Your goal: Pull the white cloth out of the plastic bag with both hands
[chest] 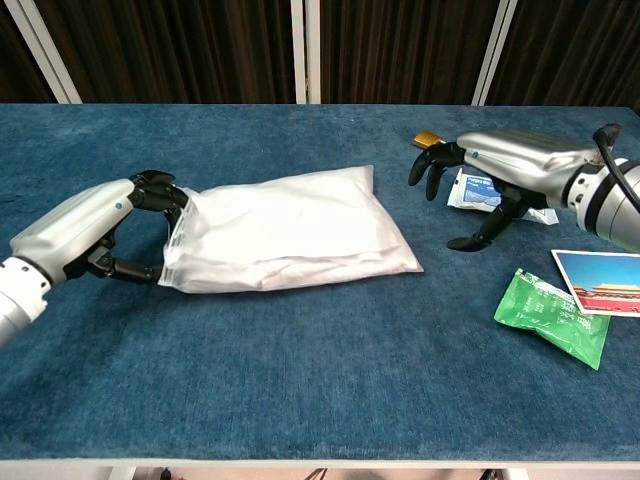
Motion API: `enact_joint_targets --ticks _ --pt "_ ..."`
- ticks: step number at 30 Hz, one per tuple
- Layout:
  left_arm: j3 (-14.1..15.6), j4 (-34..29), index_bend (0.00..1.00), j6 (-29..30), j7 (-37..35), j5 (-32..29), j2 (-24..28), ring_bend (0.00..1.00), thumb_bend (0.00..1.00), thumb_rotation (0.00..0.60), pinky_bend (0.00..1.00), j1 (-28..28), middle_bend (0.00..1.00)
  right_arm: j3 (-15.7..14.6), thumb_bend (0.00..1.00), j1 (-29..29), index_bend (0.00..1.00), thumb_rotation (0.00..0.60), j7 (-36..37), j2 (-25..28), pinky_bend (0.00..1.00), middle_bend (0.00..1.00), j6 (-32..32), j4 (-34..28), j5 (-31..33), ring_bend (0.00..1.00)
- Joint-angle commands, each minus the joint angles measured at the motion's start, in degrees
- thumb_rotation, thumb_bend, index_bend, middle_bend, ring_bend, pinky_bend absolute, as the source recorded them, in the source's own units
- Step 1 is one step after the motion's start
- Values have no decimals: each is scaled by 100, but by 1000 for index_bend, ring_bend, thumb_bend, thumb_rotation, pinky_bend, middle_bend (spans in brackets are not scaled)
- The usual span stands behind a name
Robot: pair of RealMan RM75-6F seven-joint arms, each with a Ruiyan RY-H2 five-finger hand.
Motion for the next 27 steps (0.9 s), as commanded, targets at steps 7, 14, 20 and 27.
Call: enact_joint_targets --ticks 7,14,20,27 --pt "5 -155 716 -54 133 60 -7 58 498 600 153 2 259 469 234 -73 386 600 38 -774 213 377 93 882 48 146" --pt "-46 -210 716 -112 173 37 32 58 498 600 153 8 259 1137 330 813 377 600 -711 -912 214 354 -845 1582 463 146" --pt "-58 -215 716 -130 174 40 77 58 498 600 152 26 259 1278 332 1558 324 600 -1573 -1192 209 329 -1593 2430 762 146" --pt "-68 -208 718 -136 140 23 120 58 497 600 152 71 258 1181 332 1976 314 600 -1908 -1624 199 326 -2001 3260 823 146"
